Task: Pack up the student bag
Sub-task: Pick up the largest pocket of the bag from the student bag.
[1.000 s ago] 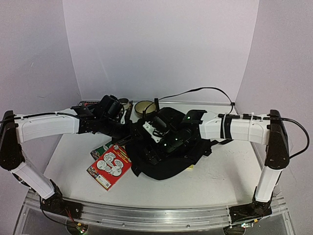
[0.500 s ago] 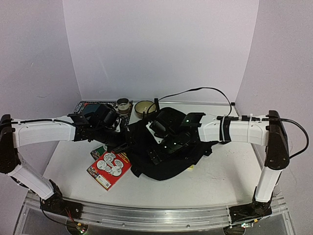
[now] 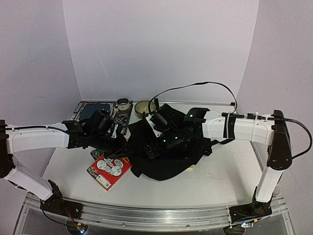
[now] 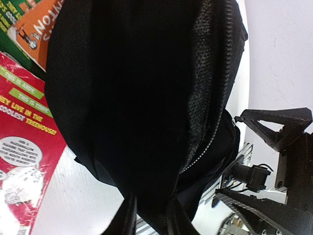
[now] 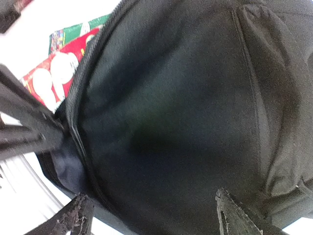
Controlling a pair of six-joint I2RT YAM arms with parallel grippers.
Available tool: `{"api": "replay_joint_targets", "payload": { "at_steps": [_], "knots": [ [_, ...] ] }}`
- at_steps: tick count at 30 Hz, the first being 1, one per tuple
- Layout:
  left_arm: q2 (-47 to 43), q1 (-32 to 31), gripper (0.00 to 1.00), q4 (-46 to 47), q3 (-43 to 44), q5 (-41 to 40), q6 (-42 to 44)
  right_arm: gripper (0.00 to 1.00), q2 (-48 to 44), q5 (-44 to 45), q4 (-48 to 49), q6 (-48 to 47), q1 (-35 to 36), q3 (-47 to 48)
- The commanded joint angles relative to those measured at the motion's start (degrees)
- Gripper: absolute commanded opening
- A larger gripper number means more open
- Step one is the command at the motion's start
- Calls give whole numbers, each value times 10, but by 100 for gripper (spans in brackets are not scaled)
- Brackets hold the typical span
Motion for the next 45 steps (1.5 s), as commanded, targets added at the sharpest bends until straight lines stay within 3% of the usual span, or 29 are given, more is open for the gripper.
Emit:
{"api": "replay_joint_targets", "payload": {
  "at_steps": [1, 4, 12, 16, 19, 23, 28, 34, 40, 45],
  "knots": [
    [0, -6, 9, 69, -20, 26, -13, 88, 24, -7, 14, 26, 1, 16],
    [-11, -9, 0, 104, -37, 26, -21, 88, 37, -24, 33, 33, 1, 14],
    [-52, -9, 0, 224, -108, 19, -59, 91, 64, -73, 87, 47, 7, 7],
    [-64, -9, 0, 237, -119, 6, -66, 93, 86, -72, 96, 41, 8, 3],
    [-70, -10, 0, 240, -123, 0, -70, 94, 104, -58, 96, 37, 8, -4],
    [-74, -10, 0, 241, -124, -2, -72, 91, 112, 23, 88, 37, 9, -26],
    [-80, -10, 0, 240, -136, -3, -76, 67, 90, 133, 60, 30, 8, -45],
    [-78, -9, 0, 231, -149, -2, -73, 29, 36, 186, 51, -8, 7, -43],
    [-80, -10, 0, 209, -166, -10, -62, 1, 12, 252, 6, -29, -1, -45],
    [-56, -10, 0, 205, -189, -14, -54, 0, -27, 249, -7, -17, -8, -54]
  ]
}}
